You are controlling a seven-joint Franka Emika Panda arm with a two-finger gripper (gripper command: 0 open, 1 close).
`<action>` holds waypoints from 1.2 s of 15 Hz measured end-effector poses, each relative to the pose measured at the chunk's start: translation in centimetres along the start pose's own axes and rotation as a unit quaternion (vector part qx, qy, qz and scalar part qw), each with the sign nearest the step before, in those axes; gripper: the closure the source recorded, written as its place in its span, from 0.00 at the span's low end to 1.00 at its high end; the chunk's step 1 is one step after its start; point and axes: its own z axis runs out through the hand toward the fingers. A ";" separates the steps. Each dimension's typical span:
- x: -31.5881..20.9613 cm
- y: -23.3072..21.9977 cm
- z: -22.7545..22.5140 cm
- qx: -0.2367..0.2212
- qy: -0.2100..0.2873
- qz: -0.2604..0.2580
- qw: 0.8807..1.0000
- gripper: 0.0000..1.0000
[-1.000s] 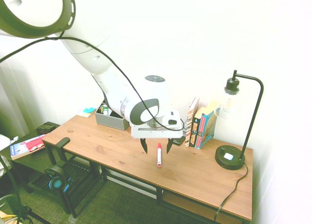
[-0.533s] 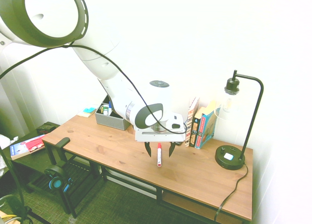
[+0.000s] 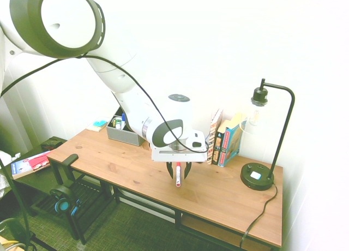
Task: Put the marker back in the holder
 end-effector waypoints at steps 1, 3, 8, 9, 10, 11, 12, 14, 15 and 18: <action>0.0 0.0 0.1 0.000 0.000 0.000 1.000 1.00; 0.0 0.0 0.2 0.000 -0.001 0.001 1.000 1.00; 0.7 -0.4 -0.2 0.001 -0.010 0.036 0.999 1.00; 1.4 -0.9 -1.4 0.004 -0.020 0.052 0.998 1.00; 2.1 -1.6 -3.5 0.008 -0.030 0.067 0.997 1.00; 2.4 -2.5 -6.3 0.005 -0.044 0.082 0.996 1.00; 1.7 -3.6 -9.2 -0.016 -0.064 0.095 0.993 1.00; -1.1 -7.3 -14.3 -0.061 -0.110 0.118 0.985 1.00; -2.6 -9.9 -16.3 -0.078 -0.130 0.133 0.979 1.00; -5.2 -18.5 -21.5 -0.121 -0.157 0.187 0.962 1.00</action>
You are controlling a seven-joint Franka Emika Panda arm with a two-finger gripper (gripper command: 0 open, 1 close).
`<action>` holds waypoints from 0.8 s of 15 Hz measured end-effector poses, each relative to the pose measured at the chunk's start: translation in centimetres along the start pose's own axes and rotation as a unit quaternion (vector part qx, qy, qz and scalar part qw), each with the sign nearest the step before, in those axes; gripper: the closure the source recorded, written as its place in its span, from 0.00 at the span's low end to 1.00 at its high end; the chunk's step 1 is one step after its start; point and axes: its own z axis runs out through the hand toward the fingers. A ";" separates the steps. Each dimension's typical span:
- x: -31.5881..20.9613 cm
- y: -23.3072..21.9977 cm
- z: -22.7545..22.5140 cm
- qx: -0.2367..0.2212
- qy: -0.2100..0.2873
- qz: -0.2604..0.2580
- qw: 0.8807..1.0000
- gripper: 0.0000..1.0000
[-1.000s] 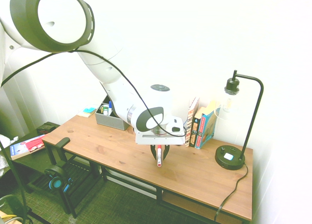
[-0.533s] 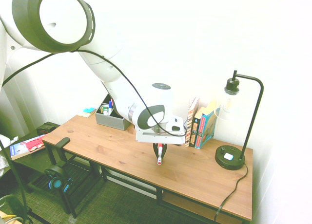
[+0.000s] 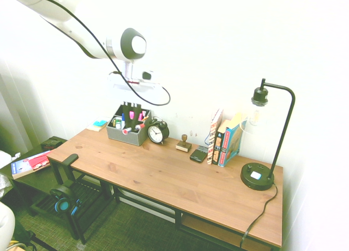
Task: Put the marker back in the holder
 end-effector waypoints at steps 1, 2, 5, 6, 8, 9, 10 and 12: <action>-1.4 -1.6 -0.7 -0.006 -0.009 0.018 1.000 1.00; -2.2 -3.0 -0.7 -0.010 -0.019 0.032 0.999 1.00; -3.3 -7.3 0.8 -0.020 -0.030 0.051 0.998 1.00; -4.0 -8.7 1.0 -0.022 -0.034 0.051 0.998 1.00; -5.1 -11.3 0.8 -0.025 -0.035 0.052 0.998 1.00; -5.1 -12.3 0.8 -0.026 -0.038 0.056 0.997 1.00; -4.7 -13.3 0.9 -0.025 -0.046 0.061 0.997 1.00; -2.8 -14.8 1.5 -0.021 -0.054 0.070 0.996 1.00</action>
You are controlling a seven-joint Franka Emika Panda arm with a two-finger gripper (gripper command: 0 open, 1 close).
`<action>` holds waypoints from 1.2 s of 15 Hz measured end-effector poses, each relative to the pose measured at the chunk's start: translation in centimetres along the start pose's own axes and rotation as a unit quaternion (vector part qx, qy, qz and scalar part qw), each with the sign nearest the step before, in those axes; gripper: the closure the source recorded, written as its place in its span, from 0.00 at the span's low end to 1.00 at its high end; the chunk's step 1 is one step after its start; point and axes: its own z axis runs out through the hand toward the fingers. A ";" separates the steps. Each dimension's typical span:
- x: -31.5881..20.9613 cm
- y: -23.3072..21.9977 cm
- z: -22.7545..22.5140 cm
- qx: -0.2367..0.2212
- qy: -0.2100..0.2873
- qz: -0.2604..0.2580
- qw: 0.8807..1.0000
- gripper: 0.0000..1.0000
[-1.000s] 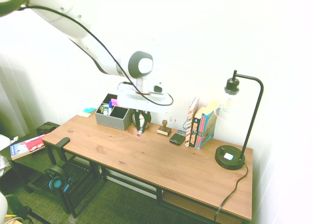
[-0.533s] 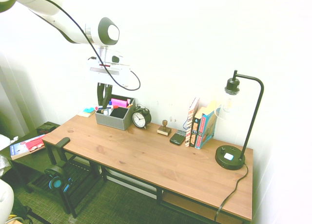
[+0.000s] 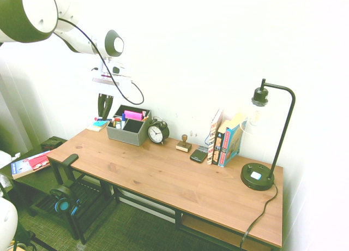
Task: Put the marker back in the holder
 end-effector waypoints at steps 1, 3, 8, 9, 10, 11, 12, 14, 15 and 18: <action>1.0 -0.7 0.5 0.001 -0.004 0.003 1.000 1.00; 2.8 -1.8 1.5 0.001 -0.008 0.006 1.000 1.00; 7.1 -3.4 2.1 0.041 -0.061 0.072 0.995 1.00; 7.9 -3.7 2.2 0.050 -0.066 0.097 0.992 1.00; 8.3 -4.0 2.3 0.057 -0.069 0.120 0.989 1.00; 8.5 -4.5 2.6 0.063 -0.073 0.141 0.985 1.00; 8.6 -5.0 2.9 0.071 -0.077 0.161 0.981 1.00; 8.8 -5.8 3.4 0.092 -0.099 0.184 0.974 1.00; 9.2 -6.0 3.6 0.102 -0.112 0.194 0.969 0.00; 10.5 -5.7 3.7 0.121 -0.141 0.211 0.960 0.00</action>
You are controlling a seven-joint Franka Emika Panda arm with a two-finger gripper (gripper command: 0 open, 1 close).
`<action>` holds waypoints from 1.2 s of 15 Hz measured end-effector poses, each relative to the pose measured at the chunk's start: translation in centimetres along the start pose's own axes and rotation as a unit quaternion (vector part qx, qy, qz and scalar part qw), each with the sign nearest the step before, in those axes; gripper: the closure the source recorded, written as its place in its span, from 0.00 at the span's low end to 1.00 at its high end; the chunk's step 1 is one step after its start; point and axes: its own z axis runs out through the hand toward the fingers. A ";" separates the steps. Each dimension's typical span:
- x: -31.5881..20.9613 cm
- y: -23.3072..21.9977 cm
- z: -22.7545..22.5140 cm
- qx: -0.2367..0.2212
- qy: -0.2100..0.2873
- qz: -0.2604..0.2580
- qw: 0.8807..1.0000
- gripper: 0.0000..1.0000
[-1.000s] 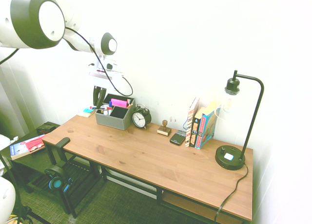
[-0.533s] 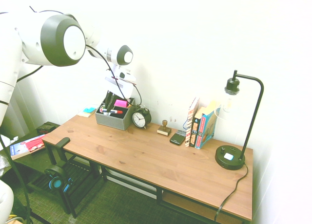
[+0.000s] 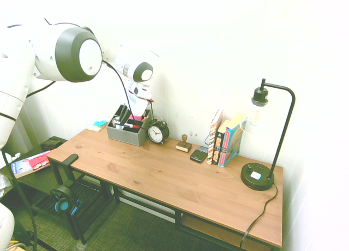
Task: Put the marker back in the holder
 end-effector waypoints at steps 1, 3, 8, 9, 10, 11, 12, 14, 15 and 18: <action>0.4 0.0 -0.1 0.001 -0.004 0.004 1.000 0.00; 0.6 -0.2 0.2 0.002 -0.013 0.009 1.000 0.00; 0.7 -0.1 -0.6 0.015 -0.023 0.010 1.000 0.00; 0.3 0.4 -1.9 0.021 -0.022 -0.001 1.000 0.00; -0.2 1.6 -3.5 0.023 -0.007 -0.022 0.999 0.00; -1.0 3.2 -5.1 0.016 0.016 -0.044 0.999 0.00; -1.8 5.1 -6.8 0.009 0.042 -0.061 0.997 0.00; -2.8 8.7 -9.6 0.000 0.098 -0.089 0.991 0.00; -3.2 10.5 -10.9 0.000 0.126 -0.103 0.987 0.00; -4.2 15.8 -14.7 0.026 0.183 -0.161 0.970 0.00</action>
